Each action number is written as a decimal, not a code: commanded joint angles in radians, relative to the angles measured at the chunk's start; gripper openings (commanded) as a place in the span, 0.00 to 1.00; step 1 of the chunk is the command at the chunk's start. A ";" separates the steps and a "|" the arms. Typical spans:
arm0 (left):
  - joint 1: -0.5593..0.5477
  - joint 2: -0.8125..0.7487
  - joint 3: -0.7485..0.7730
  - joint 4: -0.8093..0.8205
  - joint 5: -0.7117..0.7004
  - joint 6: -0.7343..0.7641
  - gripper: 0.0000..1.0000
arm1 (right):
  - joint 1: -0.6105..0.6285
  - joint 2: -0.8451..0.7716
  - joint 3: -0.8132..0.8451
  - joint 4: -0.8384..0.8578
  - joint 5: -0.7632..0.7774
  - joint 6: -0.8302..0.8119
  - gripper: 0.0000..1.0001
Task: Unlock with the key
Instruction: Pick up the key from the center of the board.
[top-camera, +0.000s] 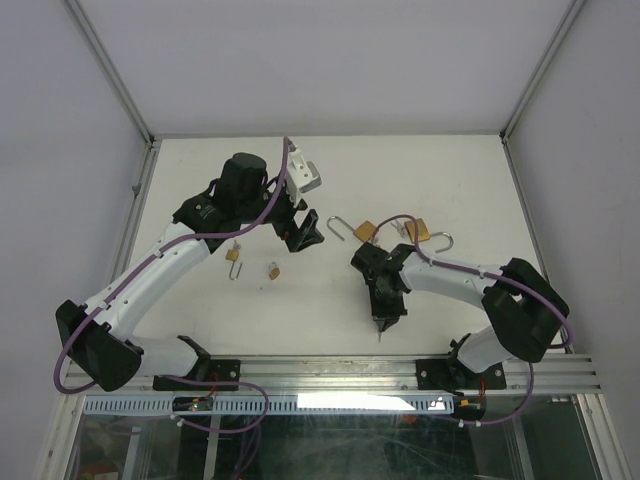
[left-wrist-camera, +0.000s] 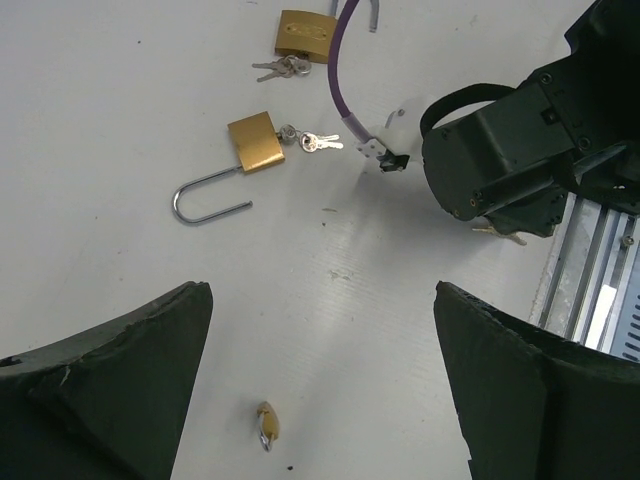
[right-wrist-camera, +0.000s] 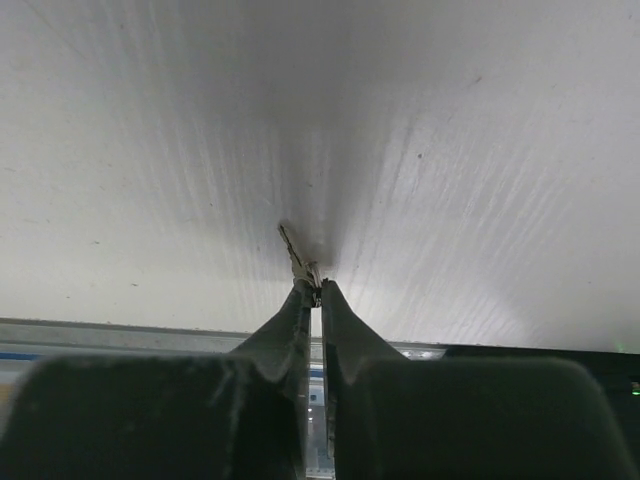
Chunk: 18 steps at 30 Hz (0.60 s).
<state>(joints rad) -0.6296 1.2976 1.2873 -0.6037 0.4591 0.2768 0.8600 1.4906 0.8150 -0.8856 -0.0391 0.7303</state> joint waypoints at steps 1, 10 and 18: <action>-0.011 -0.031 0.003 0.048 0.043 0.005 0.94 | 0.001 -0.009 0.041 -0.009 0.065 -0.052 0.03; -0.011 -0.029 0.000 0.048 0.052 0.010 0.94 | 0.001 -0.012 0.110 -0.028 0.066 -0.167 0.00; -0.011 -0.077 -0.081 0.122 0.216 0.044 0.95 | -0.017 -0.178 0.134 0.072 -0.056 -0.370 0.00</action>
<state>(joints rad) -0.6296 1.2850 1.2541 -0.5816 0.5404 0.2874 0.8585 1.4120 0.9127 -0.8749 -0.0303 0.4831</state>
